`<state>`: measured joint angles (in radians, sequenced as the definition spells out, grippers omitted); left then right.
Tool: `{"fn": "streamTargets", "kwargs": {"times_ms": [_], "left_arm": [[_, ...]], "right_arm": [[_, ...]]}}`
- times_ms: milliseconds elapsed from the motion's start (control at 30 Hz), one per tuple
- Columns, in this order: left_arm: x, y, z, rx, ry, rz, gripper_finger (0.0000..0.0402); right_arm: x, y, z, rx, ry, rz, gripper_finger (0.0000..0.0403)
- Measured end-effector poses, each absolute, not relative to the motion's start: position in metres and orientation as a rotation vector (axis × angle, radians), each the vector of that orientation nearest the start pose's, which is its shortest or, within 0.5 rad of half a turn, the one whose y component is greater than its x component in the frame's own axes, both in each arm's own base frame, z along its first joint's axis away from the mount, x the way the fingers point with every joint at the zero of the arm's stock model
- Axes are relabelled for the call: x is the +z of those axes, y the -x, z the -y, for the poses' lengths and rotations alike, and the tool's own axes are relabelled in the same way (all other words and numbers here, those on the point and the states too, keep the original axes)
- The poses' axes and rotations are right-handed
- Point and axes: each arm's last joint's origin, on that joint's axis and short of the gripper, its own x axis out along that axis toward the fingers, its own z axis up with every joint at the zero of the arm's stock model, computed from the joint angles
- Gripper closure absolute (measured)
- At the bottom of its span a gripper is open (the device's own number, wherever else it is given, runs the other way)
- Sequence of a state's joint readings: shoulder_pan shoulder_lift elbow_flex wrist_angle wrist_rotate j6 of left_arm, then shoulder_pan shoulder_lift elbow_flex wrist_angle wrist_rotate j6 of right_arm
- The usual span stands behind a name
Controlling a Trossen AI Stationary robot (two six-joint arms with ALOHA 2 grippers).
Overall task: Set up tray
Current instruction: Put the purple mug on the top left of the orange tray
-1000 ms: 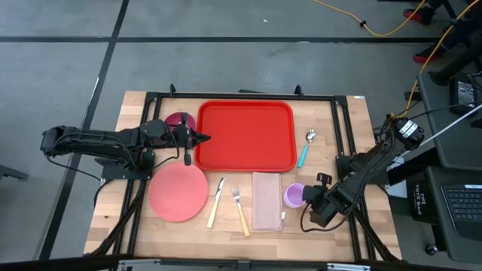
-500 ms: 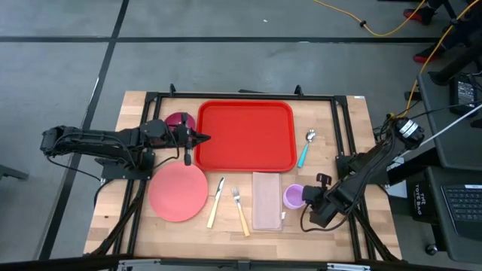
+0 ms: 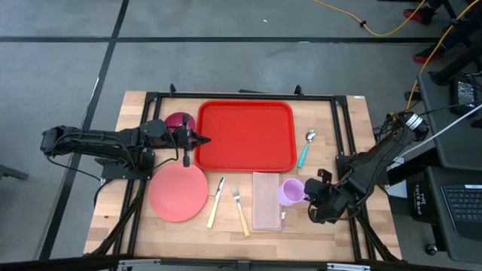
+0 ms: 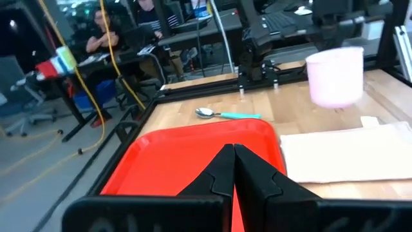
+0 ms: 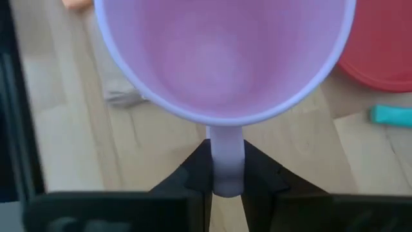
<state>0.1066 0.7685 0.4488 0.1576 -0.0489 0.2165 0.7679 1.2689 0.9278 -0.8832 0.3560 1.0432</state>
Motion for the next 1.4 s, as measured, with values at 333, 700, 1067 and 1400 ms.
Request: {"fn": "streamTargets", "kwargs": {"times_ms": [333,700,1067,1400], "left_arm": [[0.255,-0.176,-0.020,0.124,-0.224,-0.139,0.0383],[0.248,-0.197,-0.023,0.140,-0.218,-0.184,0.0343],[0.263,-0.252,-0.022,0.175,-0.380,-0.539,0.0276],[0.299,-0.284,0.003,0.068,-0.659,-0.531,0.0254]], "right_arm": [[0.268,-0.195,-0.124,-0.195,-0.219,-1.030,0.0344],[0.281,-0.225,-0.071,-0.211,-0.158,-1.036,0.0344],[0.296,-0.238,-0.041,-0.215,-0.102,-1.007,0.0344],[0.287,-0.265,-0.028,-0.180,-0.016,-1.093,0.0344]]}}
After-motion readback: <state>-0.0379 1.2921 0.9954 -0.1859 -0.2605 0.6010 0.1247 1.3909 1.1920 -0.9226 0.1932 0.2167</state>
